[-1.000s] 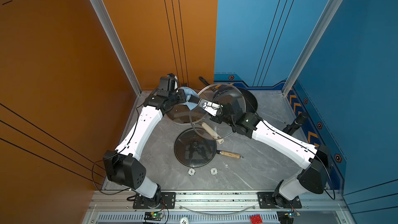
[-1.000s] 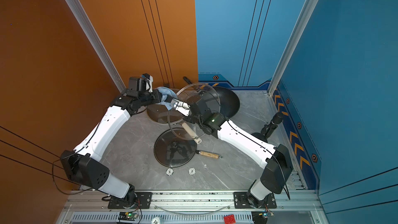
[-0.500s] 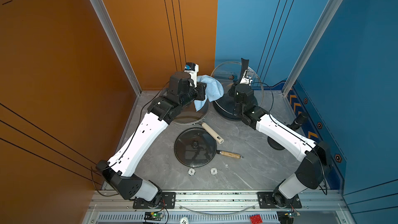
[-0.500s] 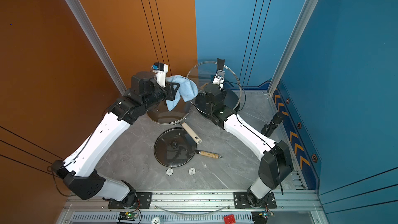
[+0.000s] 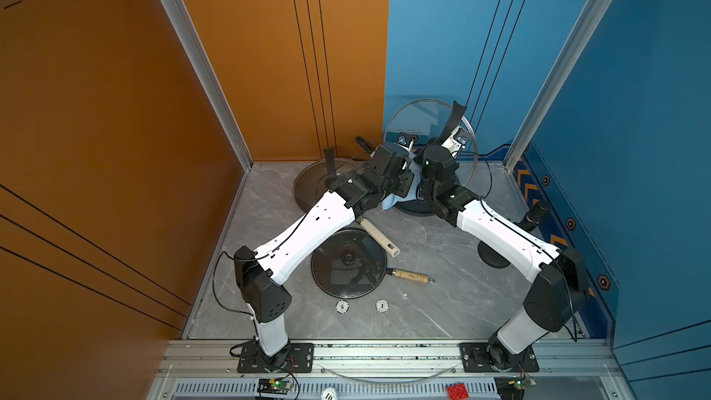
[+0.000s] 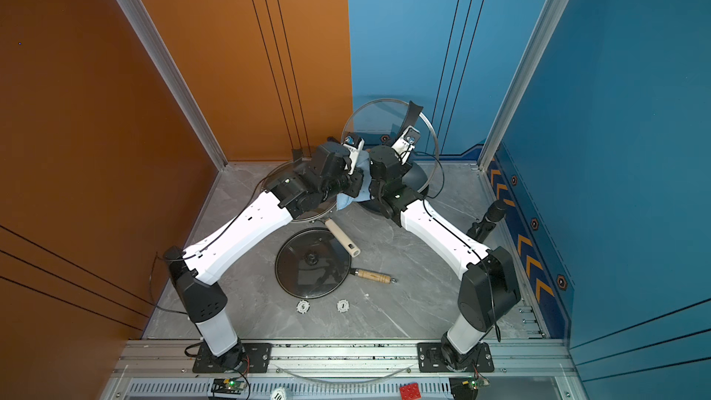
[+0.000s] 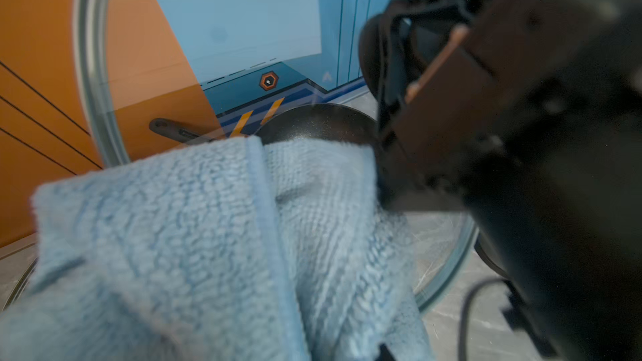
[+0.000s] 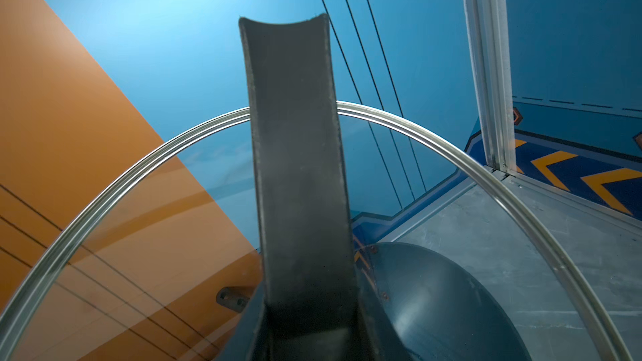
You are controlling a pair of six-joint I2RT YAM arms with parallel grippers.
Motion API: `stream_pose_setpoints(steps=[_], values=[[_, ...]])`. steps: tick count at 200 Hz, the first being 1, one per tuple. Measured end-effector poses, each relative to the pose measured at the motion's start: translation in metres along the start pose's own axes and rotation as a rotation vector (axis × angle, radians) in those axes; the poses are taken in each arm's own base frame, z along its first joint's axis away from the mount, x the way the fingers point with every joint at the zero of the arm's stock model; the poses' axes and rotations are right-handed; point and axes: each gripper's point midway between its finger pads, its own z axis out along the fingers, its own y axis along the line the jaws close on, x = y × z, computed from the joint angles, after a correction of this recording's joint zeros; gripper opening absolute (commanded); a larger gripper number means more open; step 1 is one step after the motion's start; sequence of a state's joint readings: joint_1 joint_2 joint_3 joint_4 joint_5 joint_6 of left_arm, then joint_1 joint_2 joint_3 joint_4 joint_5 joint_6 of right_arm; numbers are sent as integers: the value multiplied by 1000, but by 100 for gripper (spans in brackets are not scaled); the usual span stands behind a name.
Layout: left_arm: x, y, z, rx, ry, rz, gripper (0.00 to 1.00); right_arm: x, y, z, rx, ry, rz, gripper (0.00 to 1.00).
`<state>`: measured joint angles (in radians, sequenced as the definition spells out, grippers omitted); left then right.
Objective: Wipe the pot lid with a cloth
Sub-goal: Wipe the pot lid, then place the pot lid on the cooking pot.
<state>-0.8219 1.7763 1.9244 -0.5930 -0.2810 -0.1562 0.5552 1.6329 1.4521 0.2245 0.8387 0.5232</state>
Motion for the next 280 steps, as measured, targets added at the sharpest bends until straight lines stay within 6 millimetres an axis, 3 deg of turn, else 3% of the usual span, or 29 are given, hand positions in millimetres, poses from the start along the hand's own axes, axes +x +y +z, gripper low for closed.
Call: stream_pose_setpoints(steps=[21,49,74,96,123,150,179,226,280], values=[[23,1,1,-10,62,19,24,-13,-11,12,22,-35,-12,0],[52,24,-4,-82,140,22,24,-26,-15,32,21,-65,-58,0],[52,57,-27,-163,127,-21,24,-10,-3,56,-28,-34,-158,0],[38,92,-65,-247,51,-79,24,31,9,74,-86,35,-290,0],[32,129,-117,-343,-43,-164,24,104,11,95,-148,157,-483,0],[45,157,-156,-420,-102,-251,24,183,-8,108,-185,294,-627,0],[62,177,-185,-487,-149,-336,23,239,-32,120,-179,402,-700,0],[67,192,-214,-551,-226,-418,23,229,-40,136,-168,393,-684,0],[70,195,-206,-587,-208,-416,23,232,-56,137,-144,414,-656,0]])
